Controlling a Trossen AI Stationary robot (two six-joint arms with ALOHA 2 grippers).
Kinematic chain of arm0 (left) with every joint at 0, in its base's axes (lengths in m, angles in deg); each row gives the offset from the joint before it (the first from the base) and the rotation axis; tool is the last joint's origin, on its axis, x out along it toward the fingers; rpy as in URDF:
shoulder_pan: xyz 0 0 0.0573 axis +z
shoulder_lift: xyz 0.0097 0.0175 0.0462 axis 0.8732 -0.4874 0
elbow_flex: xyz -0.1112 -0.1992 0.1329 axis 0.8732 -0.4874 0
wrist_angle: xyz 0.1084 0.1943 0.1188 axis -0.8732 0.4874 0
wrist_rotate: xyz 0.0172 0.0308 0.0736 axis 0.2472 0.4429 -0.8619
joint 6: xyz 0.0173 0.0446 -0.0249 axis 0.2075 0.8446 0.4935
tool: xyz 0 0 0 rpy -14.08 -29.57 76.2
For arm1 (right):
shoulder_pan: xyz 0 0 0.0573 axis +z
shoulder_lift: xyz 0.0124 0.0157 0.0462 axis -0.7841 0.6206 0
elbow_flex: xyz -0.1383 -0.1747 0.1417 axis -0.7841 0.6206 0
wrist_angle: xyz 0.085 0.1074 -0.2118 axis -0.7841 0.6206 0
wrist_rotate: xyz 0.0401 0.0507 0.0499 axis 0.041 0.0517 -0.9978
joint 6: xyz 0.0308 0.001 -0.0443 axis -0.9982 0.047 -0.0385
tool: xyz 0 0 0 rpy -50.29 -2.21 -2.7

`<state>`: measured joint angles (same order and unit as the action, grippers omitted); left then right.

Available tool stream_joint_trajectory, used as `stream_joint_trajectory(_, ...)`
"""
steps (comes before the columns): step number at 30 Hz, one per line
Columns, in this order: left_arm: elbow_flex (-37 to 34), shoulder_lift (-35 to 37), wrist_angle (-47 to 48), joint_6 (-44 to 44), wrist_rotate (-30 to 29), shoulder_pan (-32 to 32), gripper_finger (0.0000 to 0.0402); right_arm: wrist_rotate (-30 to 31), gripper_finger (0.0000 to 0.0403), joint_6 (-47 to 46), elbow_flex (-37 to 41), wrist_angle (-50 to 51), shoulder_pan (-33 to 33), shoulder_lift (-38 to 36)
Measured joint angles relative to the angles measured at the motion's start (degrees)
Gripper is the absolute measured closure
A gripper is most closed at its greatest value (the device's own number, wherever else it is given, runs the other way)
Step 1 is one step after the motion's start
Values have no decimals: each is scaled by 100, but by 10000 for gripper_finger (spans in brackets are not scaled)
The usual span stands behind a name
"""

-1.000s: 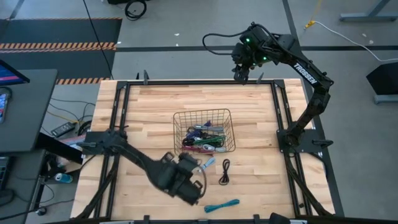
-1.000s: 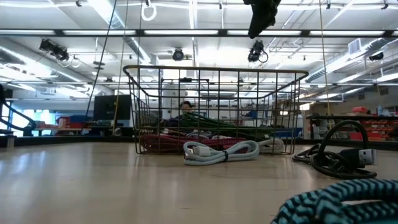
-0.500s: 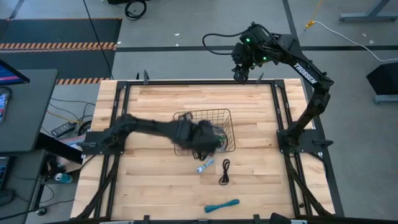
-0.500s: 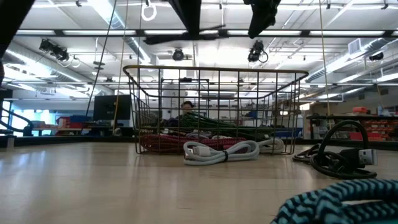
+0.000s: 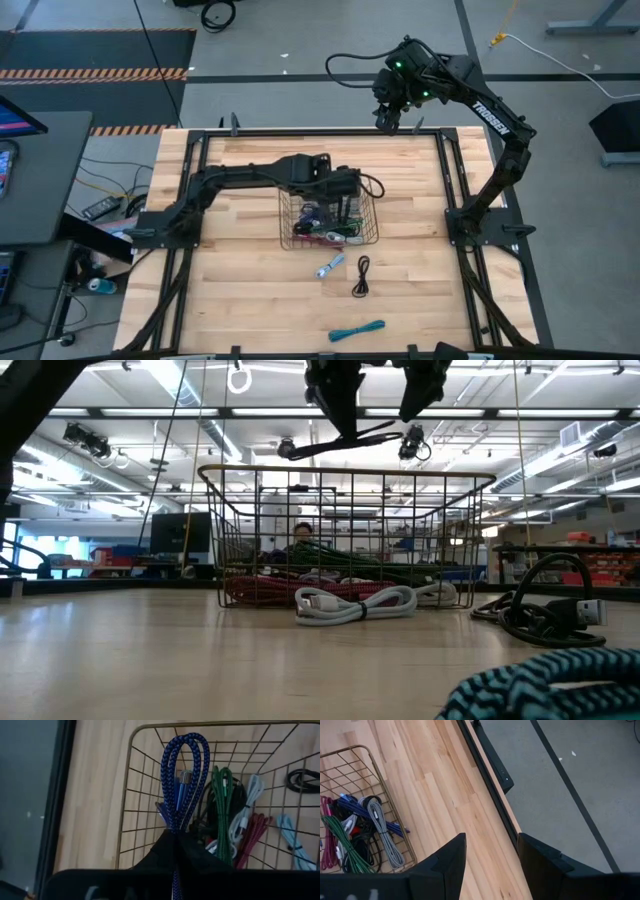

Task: Pick and place USB-C Cables
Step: Put the blue patterned charger cable into the gold wire basket, then adjust the gold wire basket

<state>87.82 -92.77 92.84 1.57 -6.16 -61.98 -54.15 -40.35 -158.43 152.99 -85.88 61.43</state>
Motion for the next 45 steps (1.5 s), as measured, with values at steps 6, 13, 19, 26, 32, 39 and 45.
stream_joint_trajectory(6,0,-118,41,129,307,35,397,0,219,3,-2,-10,-9,1)
stream_joint_trajectory(13,-4,-526,51,95,735,-56,397,1,219,21,0,-31,-32,0)
stream_joint_trajectory(19,-7,-855,27,94,1123,-125,397,7,219,22,0,-28,-35,0)
stream_joint_trajectory(26,-4,-933,16,219,1123,-177,397,9,219,44,0,-24,-35,0)
stream_joint_trajectory(32,-4,-934,66,395,1123,-197,397,11,219,66,-1,-22,-35,1)
stream_joint_trajectory(39,-4,-934,67,-77,1127,-168,359,13,219,66,-1,-22,-35,0)
stream_joint_trajectory(45,-4,-934,64,-486,1096,-149,299,26,219,68,0,-24,-35,0)
